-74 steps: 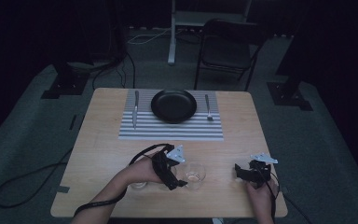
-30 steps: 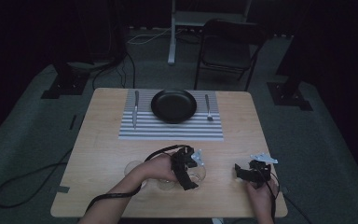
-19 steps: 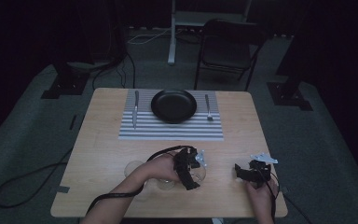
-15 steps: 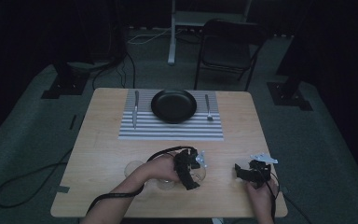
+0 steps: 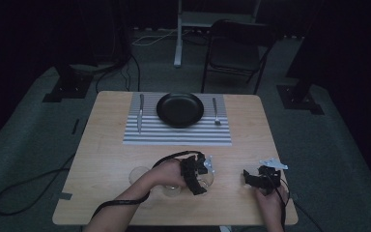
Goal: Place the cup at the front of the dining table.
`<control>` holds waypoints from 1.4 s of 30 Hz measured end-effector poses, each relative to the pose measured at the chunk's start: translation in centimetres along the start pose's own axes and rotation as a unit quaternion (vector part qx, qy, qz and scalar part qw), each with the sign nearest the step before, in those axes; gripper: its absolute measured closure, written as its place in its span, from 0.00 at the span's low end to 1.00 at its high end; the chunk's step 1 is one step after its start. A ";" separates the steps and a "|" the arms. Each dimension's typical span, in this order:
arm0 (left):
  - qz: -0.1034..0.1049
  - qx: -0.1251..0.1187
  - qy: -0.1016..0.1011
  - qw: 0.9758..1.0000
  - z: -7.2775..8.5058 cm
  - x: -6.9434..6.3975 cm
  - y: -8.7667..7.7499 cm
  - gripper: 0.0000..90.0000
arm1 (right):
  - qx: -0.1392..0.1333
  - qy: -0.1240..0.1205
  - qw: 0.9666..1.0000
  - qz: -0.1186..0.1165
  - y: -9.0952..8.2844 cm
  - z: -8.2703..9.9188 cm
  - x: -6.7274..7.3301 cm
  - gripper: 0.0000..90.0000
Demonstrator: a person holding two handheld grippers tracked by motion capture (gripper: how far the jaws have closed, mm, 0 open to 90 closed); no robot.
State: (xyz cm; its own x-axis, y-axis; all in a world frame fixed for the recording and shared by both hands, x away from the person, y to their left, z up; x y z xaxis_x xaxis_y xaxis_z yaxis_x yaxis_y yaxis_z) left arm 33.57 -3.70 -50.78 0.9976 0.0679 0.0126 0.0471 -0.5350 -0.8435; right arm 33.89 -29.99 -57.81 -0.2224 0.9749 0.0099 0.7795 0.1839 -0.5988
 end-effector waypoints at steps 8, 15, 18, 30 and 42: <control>-0.016 -0.011 0.000 1.000 0.1 0.2 -0.2 0.21 | 0.000 0.000 1.000 0.000 0.0 0.0 0.0 0.13; -0.025 -0.031 -0.008 0.999 -0.3 0.7 -1.0 0.21 | 0.000 0.000 1.000 0.000 0.0 0.0 0.0 0.13; -0.026 -0.030 -0.009 0.999 -0.4 1.0 -1.2 0.21 | 0.000 0.001 1.000 0.000 0.0 0.0 0.0 0.13; -0.054 -0.048 -0.029 0.997 -0.4 2.8 -1.9 0.21 | 0.000 0.001 1.000 0.000 0.0 0.0 0.0 0.13; -0.081 -0.064 -0.059 0.993 0.5 4.5 -3.2 0.21 | 0.000 0.000 1.000 0.000 0.0 0.0 0.0 0.13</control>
State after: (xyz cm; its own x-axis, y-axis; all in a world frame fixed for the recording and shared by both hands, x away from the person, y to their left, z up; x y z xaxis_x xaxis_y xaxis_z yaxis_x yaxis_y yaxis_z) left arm 37.91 -1.24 -48.32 0.9639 0.2558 0.0740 0.2207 -0.6116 -0.7597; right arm 33.88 -29.99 -57.80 -0.2221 0.9750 0.0104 0.7797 0.1840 -0.5985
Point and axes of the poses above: each handheld gripper's, and its own axes: y roughly forward along the jaws, z roughly out of its underside, x roughly to its left, the point moved 4 cm from there along y, roughly forward along the jaws, and after that the axes turned 7 degrees about -x, right-handed, at the moved point
